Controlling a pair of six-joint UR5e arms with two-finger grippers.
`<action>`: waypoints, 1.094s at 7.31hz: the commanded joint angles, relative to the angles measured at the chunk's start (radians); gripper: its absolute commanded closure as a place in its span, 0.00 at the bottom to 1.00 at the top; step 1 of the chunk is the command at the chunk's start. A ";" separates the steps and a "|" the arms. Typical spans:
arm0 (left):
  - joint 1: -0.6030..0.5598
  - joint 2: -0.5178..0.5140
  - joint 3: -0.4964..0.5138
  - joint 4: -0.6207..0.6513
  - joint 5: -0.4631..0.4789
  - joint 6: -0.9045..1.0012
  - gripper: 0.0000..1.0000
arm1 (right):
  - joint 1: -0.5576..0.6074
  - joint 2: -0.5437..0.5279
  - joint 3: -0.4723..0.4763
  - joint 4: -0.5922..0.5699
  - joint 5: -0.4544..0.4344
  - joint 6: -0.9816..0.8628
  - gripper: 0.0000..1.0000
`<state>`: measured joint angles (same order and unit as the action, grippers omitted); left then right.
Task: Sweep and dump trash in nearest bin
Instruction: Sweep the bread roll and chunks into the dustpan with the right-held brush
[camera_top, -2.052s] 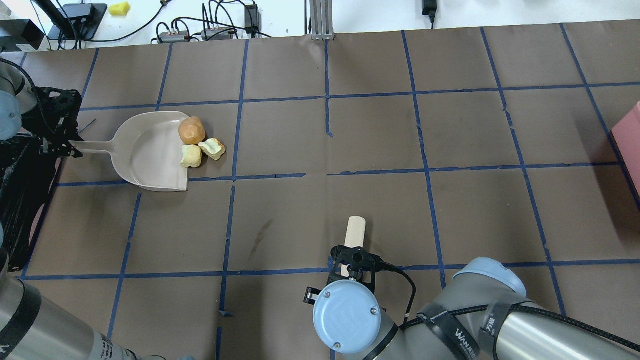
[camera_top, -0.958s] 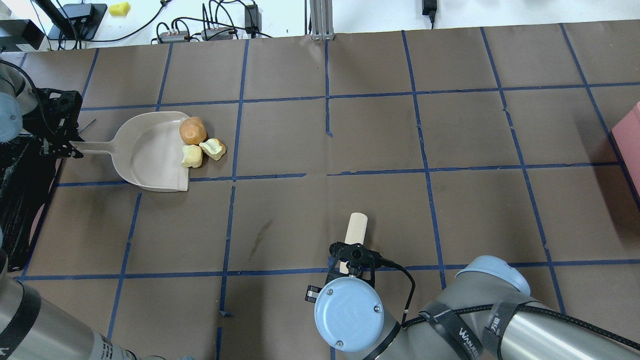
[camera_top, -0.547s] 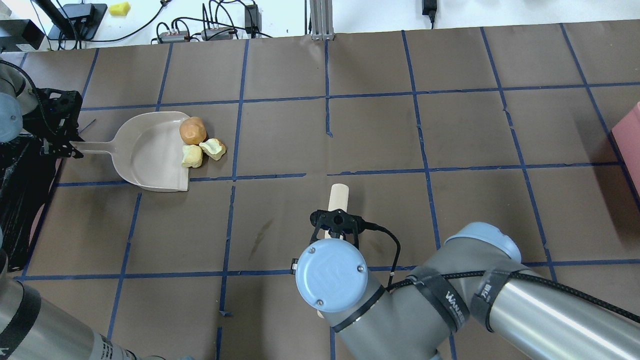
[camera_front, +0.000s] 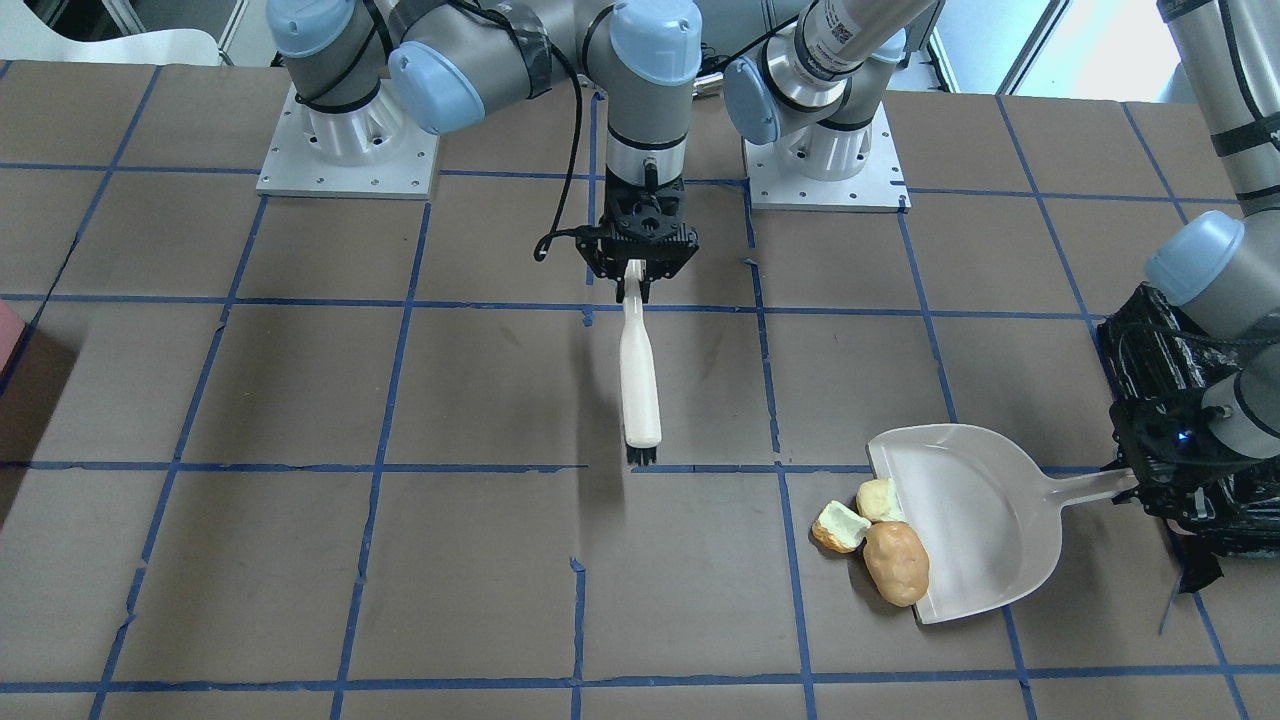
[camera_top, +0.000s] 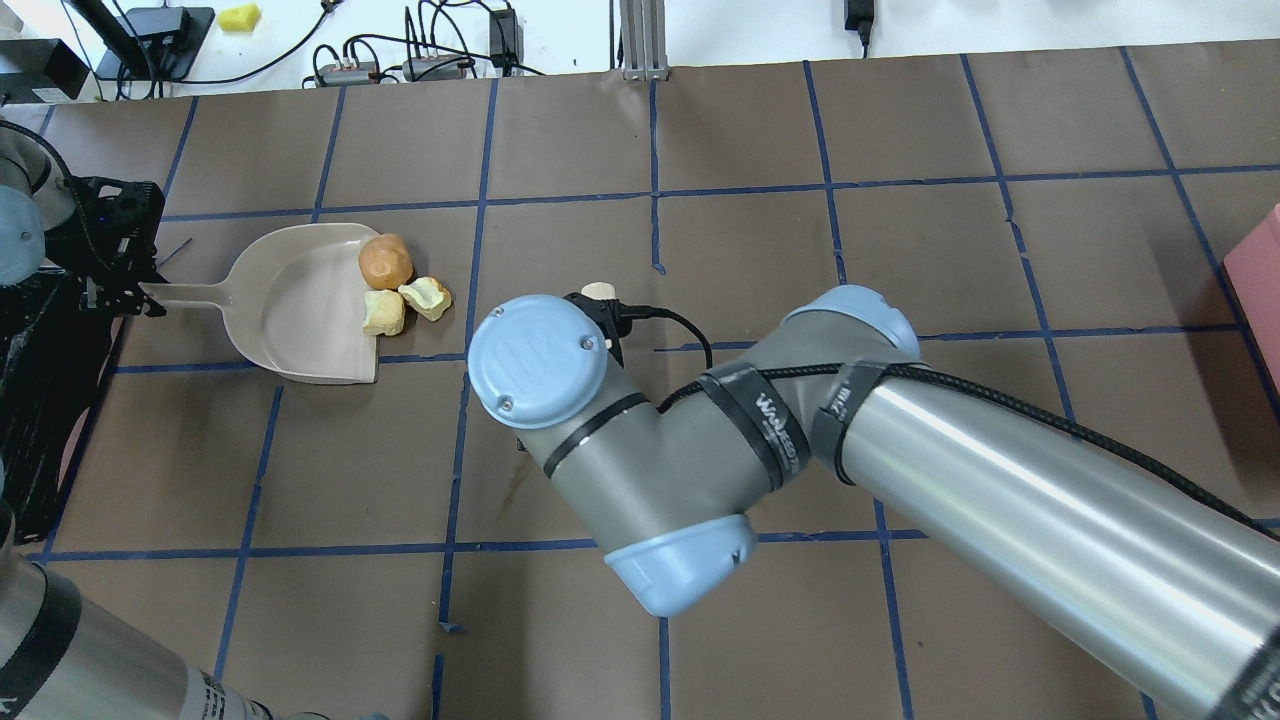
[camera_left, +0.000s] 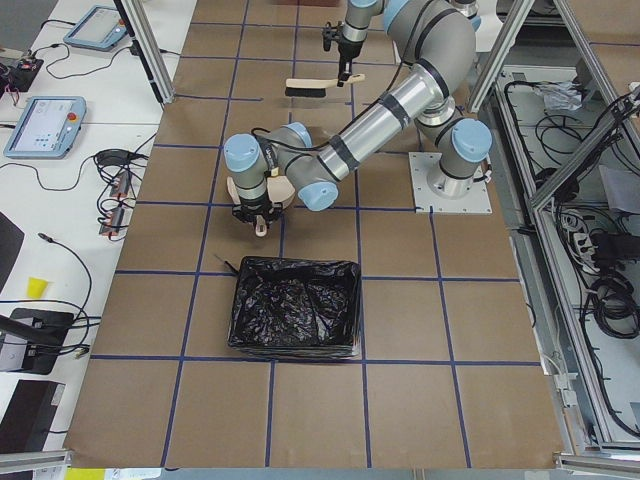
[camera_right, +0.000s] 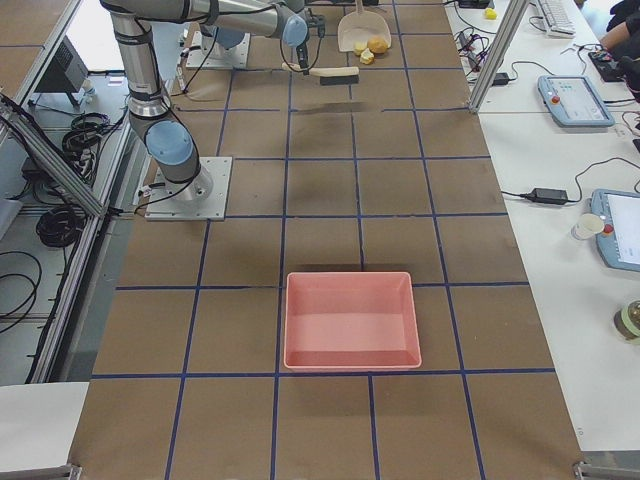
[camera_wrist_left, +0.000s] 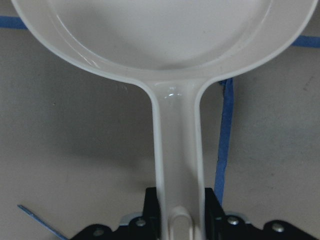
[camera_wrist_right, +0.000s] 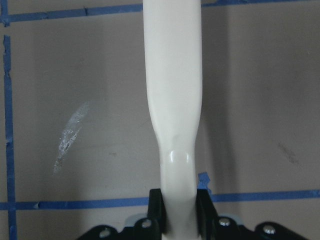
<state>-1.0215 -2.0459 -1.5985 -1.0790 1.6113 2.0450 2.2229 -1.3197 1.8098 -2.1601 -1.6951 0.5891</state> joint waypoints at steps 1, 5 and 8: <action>0.001 0.003 -0.003 0.004 0.002 0.010 0.94 | 0.003 0.135 -0.223 0.107 -0.009 -0.051 0.90; -0.003 0.000 -0.011 0.004 0.001 0.006 0.93 | 0.026 0.362 -0.487 0.105 0.029 -0.048 0.89; -0.005 0.000 -0.014 0.005 0.001 0.003 0.93 | 0.032 0.445 -0.567 0.094 0.029 -0.060 0.89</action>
<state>-1.0255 -2.0468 -1.6107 -1.0740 1.6121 2.0504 2.2515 -0.9118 1.2738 -2.0595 -1.6671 0.5337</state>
